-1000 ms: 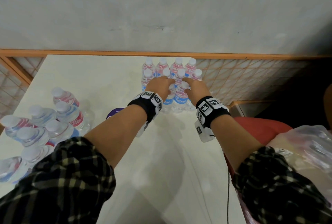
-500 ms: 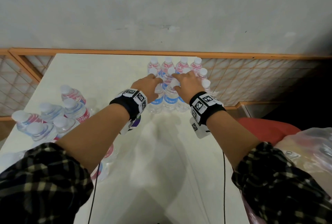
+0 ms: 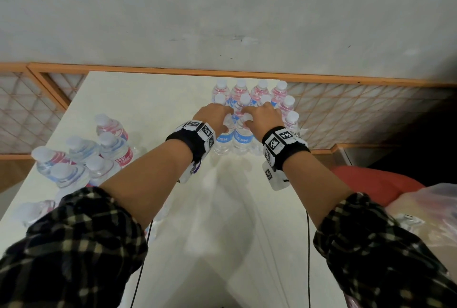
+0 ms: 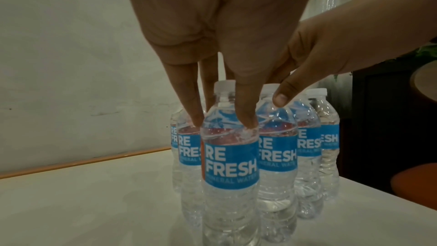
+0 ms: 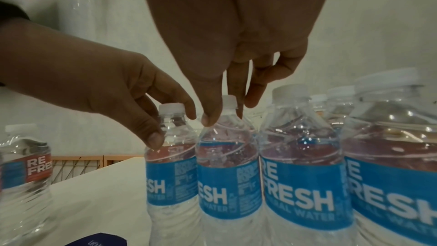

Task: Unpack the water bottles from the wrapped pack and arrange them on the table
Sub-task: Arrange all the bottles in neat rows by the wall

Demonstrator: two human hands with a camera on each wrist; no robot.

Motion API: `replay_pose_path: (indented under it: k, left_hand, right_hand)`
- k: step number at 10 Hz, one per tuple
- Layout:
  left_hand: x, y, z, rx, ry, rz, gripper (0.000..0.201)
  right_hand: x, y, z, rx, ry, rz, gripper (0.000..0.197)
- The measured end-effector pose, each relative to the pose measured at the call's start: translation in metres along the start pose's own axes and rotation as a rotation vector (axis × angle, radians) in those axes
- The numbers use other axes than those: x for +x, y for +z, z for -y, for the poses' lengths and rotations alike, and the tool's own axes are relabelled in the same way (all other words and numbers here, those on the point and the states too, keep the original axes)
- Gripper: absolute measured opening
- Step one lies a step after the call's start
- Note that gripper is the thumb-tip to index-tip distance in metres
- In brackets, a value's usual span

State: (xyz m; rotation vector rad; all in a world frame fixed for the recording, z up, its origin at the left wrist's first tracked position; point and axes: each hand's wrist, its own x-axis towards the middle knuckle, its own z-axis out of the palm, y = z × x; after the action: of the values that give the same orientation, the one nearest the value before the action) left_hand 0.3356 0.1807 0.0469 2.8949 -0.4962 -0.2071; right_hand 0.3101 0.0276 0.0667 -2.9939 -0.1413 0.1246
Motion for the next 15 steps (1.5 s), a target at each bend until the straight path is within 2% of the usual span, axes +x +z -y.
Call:
replay_pose_path:
  k: [1,2,3,4,5,6,7,8,9,10,11,12,13,14,15]
  left_hand:
    - [-0.01,-0.004,0.002,-0.066,-0.021,0.009,0.06]
    - [-0.032,-0.02,0.018,-0.164,-0.104,-0.092,0.066]
    - [-0.056,-0.04,0.057,-0.198,-0.296,-0.197,0.049]
    - [-0.075,-0.049,0.099,-0.093,-0.517,-0.082,0.032]
    - [-0.089,-0.052,0.124,0.038,-0.644,0.069,0.012]
    - [-0.1,-0.047,0.14,0.116,-0.709,0.179,0.026]
    - [-0.11,-0.045,0.138,0.153,-0.719,0.218,0.031]
    - [-0.119,-0.053,0.116,0.143,-0.692,0.233,0.025]
    - [-0.12,-0.056,0.092,0.167,-0.556,0.238,0.014]
    - [-0.114,-0.053,0.061,0.015,-0.423,0.184,0.023]
    - [-0.113,-0.05,0.018,-0.116,-0.254,0.239,0.025]
    - [-0.116,-0.044,-0.007,-0.166,-0.127,0.32,0.025]
    - [-0.125,-0.035,-0.005,-0.228,-0.092,0.341,0.036]
    - [-0.137,-0.028,0.011,-0.058,-0.183,0.348,0.048]
    - [-0.153,-0.024,0.026,0.116,-0.263,0.435,0.054]
  right_hand:
    - [-0.002,-0.004,-0.001,0.008,0.005,0.013,0.04]
    - [-0.006,-0.006,-0.004,0.023,-0.019,0.016,0.045]
    - [-0.01,-0.005,-0.006,0.052,-0.049,-0.046,0.05]
    - [-0.016,-0.005,-0.006,0.123,-0.067,-0.092,0.049]
    - [-0.022,-0.004,0.001,0.178,-0.113,-0.121,0.047]
    - [-0.031,-0.004,0.012,0.233,-0.166,-0.128,0.046]
    - [-0.044,-0.002,0.02,0.315,-0.209,-0.098,0.044]
    - [-0.059,0.004,0.03,0.343,-0.255,-0.019,0.042]
    - [-0.074,0.014,0.044,0.334,-0.299,0.058,0.044]
    - [-0.086,0.026,0.059,0.328,-0.296,0.166,0.057]
    - [-0.095,0.039,0.07,0.41,-0.257,0.204,0.076]
    - [-0.104,0.046,0.071,0.62,-0.176,0.191,0.078]
    - [-0.113,0.055,0.059,0.715,-0.139,0.168,0.071]
    - [-0.124,0.067,0.043,0.679,-0.102,0.091,0.065]
    - [-0.132,0.072,0.031,0.739,-0.029,0.041,0.061]
